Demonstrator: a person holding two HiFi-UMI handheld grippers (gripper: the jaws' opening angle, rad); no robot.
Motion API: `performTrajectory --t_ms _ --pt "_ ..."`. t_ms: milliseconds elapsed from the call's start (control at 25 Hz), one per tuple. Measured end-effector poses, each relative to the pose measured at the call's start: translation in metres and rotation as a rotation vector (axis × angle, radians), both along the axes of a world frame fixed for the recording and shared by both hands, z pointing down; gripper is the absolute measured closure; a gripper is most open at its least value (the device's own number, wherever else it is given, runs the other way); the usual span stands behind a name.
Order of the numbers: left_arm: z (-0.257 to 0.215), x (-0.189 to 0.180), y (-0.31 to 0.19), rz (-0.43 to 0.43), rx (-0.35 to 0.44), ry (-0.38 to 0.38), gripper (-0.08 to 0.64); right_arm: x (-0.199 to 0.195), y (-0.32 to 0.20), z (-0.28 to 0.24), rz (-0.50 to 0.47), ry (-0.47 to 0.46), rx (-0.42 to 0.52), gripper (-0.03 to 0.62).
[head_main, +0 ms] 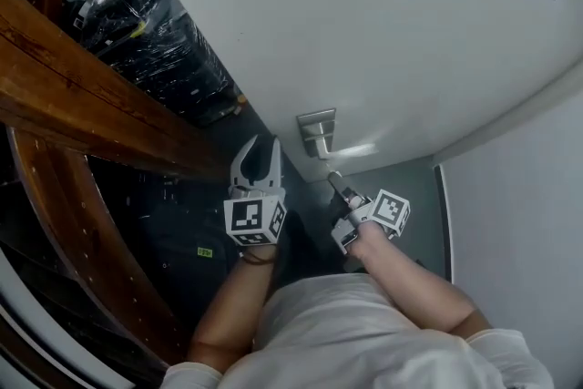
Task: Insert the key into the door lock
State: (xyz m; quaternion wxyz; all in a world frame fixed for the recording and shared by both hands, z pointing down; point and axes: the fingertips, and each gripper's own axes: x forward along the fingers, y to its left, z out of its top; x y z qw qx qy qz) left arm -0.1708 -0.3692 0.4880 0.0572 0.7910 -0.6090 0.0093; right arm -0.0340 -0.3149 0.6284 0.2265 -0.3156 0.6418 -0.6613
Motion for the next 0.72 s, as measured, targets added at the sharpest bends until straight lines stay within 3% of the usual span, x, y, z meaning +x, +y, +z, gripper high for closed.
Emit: performTrajectory --t_ms 720 --pt "0.004 0.006 -0.016 0.055 0.013 0.017 0.468 -0.011 -0.031 0.027 0.054 -0.035 -0.005 0.568"
